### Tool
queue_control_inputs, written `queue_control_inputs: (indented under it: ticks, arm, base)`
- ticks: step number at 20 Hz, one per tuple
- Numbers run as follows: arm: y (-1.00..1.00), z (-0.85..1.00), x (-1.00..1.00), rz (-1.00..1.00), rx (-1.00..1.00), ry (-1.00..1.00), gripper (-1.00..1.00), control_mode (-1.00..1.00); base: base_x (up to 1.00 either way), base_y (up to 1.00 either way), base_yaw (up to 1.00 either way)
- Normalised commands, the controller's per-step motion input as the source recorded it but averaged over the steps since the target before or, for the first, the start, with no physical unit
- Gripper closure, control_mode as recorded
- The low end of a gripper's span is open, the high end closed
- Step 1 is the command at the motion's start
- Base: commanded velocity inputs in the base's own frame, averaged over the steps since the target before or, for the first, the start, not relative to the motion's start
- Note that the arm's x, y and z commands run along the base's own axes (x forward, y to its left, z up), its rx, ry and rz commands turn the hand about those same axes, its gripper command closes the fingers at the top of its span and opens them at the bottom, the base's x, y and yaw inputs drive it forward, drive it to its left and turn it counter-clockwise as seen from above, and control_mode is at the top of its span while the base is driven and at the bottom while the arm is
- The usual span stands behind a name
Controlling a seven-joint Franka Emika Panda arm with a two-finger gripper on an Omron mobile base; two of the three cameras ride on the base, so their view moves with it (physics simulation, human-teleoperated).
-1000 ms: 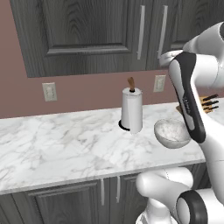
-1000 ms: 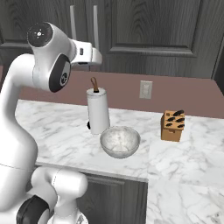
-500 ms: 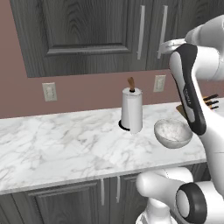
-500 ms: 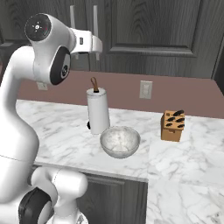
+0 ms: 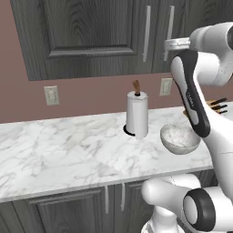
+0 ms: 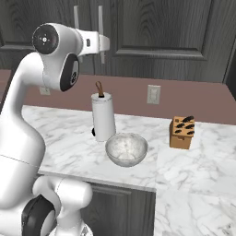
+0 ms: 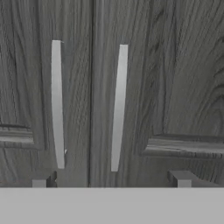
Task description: Open the cabinet. Pick the apple and orange from the cabinet and place them into the bowl. Then close the cabinet.
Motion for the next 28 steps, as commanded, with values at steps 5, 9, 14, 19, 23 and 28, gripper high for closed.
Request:
queue_control_inputs:
  ticks: [5, 9, 14, 19, 23, 28]
  arm:
    - [0.00, 0.00, 0.23, 0.00, 0.00, -0.13, -1.00, -1.00]
    - [-0.02, 0.00, 0.23, 0.00, 0.00, -0.02, -1.00, -1.00]
    - [-0.13, 0.00, 0.23, 0.00, 0.03, 0.01, -1.00, -1.00]
    - [-0.21, 0.00, 0.24, 0.00, 0.03, 0.06, -1.00, -1.00]
    - [-0.11, 0.00, 0.27, 0.02, 0.02, 0.07, -1.00, -1.00]
    - [0.00, -0.05, 0.32, 0.02, 0.02, 0.02, -1.00, -1.00]
  base:
    - [0.00, 0.00, 0.00]
    - [0.00, 0.00, 0.00]
    - [0.00, 0.00, 0.00]
    - [0.00, 0.00, 0.00]
    - [0.00, 0.00, 0.00]
    - [0.00, 0.00, 0.00]
